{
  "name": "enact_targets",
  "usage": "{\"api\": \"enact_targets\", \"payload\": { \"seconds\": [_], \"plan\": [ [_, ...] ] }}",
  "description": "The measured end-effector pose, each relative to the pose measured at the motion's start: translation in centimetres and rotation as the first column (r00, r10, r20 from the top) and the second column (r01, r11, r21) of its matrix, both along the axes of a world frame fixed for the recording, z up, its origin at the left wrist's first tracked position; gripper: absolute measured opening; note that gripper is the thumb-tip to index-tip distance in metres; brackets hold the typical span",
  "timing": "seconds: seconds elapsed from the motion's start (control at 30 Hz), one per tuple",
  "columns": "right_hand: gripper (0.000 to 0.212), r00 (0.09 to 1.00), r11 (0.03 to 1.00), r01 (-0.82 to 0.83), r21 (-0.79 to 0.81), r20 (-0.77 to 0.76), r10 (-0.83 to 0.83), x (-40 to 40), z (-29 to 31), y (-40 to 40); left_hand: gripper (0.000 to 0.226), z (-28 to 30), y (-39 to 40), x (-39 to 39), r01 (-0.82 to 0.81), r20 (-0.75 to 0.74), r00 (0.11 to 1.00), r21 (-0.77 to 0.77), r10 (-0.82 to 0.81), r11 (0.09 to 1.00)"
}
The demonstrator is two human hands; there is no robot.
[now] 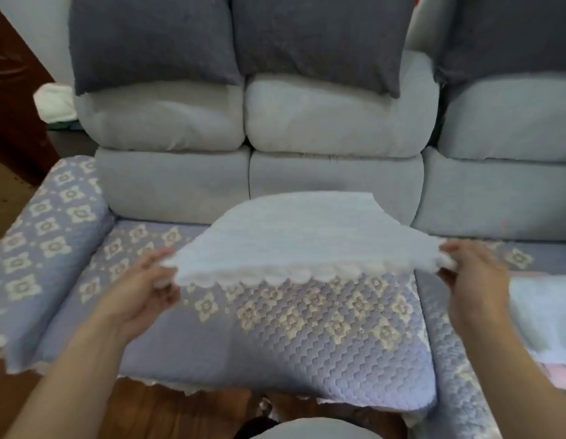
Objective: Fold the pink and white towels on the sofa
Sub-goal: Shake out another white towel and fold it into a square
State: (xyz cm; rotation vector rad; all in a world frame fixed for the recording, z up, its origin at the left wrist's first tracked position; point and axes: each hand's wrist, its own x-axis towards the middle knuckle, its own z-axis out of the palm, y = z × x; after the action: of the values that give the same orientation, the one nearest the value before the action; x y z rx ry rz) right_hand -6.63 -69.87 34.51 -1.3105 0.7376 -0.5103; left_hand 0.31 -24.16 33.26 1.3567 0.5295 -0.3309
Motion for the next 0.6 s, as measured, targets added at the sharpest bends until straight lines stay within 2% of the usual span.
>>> {"api": "enact_targets", "payload": {
  "seconds": [0.1,0.17,0.23,0.33,0.4,0.47,0.53,0.6],
  "plan": [
    [0.04,0.975,0.993,-0.058,-0.104,-0.222,0.034,-5.6,-7.6,-2.5,0.02,-7.2,-2.9,-5.2,0.082,-0.205,0.977,0.114,-0.057,0.99],
    [0.04,0.921,0.989,-0.1,-0.111,-0.387,0.049,-8.9,-13.7,-4.7,0.016,-12.4,-5.4,-8.2,0.131,-0.3,0.952,0.226,-0.059,0.965],
    [0.036,0.825,0.986,-0.145,-0.085,-0.561,0.072,-11.8,-20.5,-7.1,0.015,-18.1,-7.7,-11.0,0.201,-0.358,0.931,0.337,-0.072,0.92],
    [0.029,0.656,0.98,-0.172,0.098,-0.731,0.188,-15.4,-29.5,-9.7,0.018,-26.2,-10.5,-14.9,0.328,-0.426,0.897,0.473,-0.113,0.818],
    [0.025,0.559,0.962,-0.135,0.236,-0.784,0.27,-17.3,-34.0,-10.7,0.021,-30.3,-11.8,-17.5,0.405,-0.524,0.841,0.446,-0.133,0.798],
    [0.022,0.511,0.94,-0.082,0.33,-0.796,0.324,-18.5,-36.5,-11.6,0.03,-32.8,-12.6,-19.6,0.452,-0.605,0.779,0.36,-0.165,0.816],
    [0.022,0.516,0.904,-0.054,0.425,-0.763,0.389,-19.2,-37.2,-12.6,0.044,-33.7,-13.1,-21.1,0.475,-0.604,0.768,0.314,-0.213,0.822],
    [0.032,0.541,0.833,-0.126,0.539,-0.666,0.513,-19.2,-35.9,-13.7,0.047,-33.1,-13.4,-21.2,0.484,-0.546,0.806,0.387,-0.228,0.785]
  ]
}}
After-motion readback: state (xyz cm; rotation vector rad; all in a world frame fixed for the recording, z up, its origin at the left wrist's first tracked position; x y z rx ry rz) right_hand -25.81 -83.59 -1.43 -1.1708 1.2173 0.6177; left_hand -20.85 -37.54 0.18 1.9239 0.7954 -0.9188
